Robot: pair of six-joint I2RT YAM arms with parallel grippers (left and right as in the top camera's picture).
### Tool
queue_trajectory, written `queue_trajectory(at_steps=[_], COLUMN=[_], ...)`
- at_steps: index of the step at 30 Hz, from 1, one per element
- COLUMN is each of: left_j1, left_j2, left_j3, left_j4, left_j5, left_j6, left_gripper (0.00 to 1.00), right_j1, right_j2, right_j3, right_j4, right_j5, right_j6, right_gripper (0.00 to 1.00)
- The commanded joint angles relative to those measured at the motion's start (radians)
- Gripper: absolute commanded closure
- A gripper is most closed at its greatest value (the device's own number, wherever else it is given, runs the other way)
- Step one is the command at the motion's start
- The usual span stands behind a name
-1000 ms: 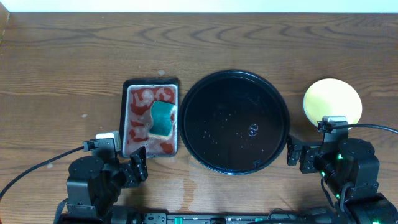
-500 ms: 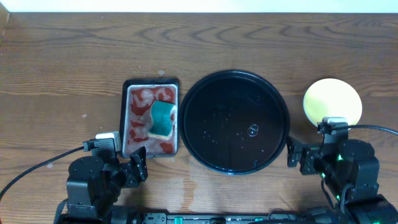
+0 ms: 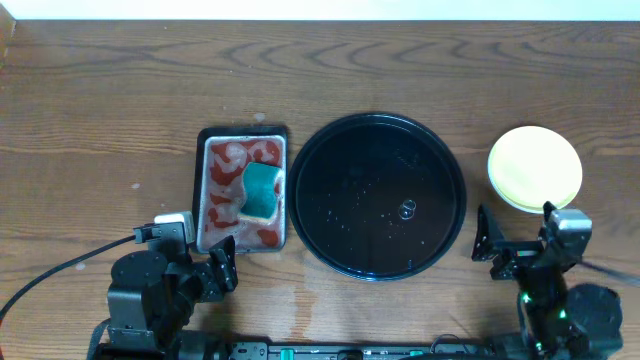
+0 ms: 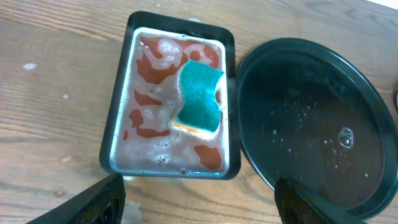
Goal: Clean dirty plates on tray and stack at the side
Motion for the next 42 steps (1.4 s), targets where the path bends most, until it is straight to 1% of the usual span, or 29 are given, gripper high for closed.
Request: queue_trajectory(at_steps=[1,8,11,15,19,20,22,25,27,42], left_j1=[0.003,0.003,0.003,0.003,0.003,0.003,0.003,0.003,0.003,0.003], left_j2=[-0.004,-0.004,-0.004,-0.004,-0.004,-0.004,-0.004,-0.004,-0.004,-0.004], left_j3=[-0.004,-0.004,-0.004,-0.004,-0.004,-0.004,-0.004,-0.004,-0.004,-0.004], left_j4=[-0.001,-0.001,-0.001,-0.001,-0.001,-0.001,-0.001,-0.001,-0.001,-0.001], left_j5=[-0.005,-0.005,-0.005,-0.005,-0.005,-0.005,-0.005,-0.005,-0.005,-0.005], left_j6=[0.017,0.017,0.017,0.017,0.017,0.017,0.017,0.017,0.017,0.017], left_gripper=[0.23,0.23,0.23,0.23,0.23,0.23,0.23,0.23,0.23,0.22], right_j1=[-0.006,-0.016,-0.029,-0.031,-0.031,-0.031,-0.031,-0.031,-0.030,-0.029], right_j2=[-0.077,-0.180,-0.179,-0.179,-0.179,-0.179,-0.179,-0.179,-0.179,-0.179], right_j3=[-0.100,-0.335,-0.417,-0.478,-0.480,-0.480,-0.480,-0.480,-0.480,-0.480], right_j4=[0.100,0.459,0.607,0.692,0.646,0.624,0.545,0.396,0.396,0.395], right_j5=[0.007,0.007,0.007,0.041,0.092,0.093,0.086,0.050,0.003,-0.002], right_j6=[-0.011,-0.011,-0.011,-0.011,-0.013,-0.033,-0.076,-0.097,-0.143,-0.145], right_gripper=[0.01,0.01,0.01,0.01,0.01,0.01,0.01,0.01,0.01,0.01])
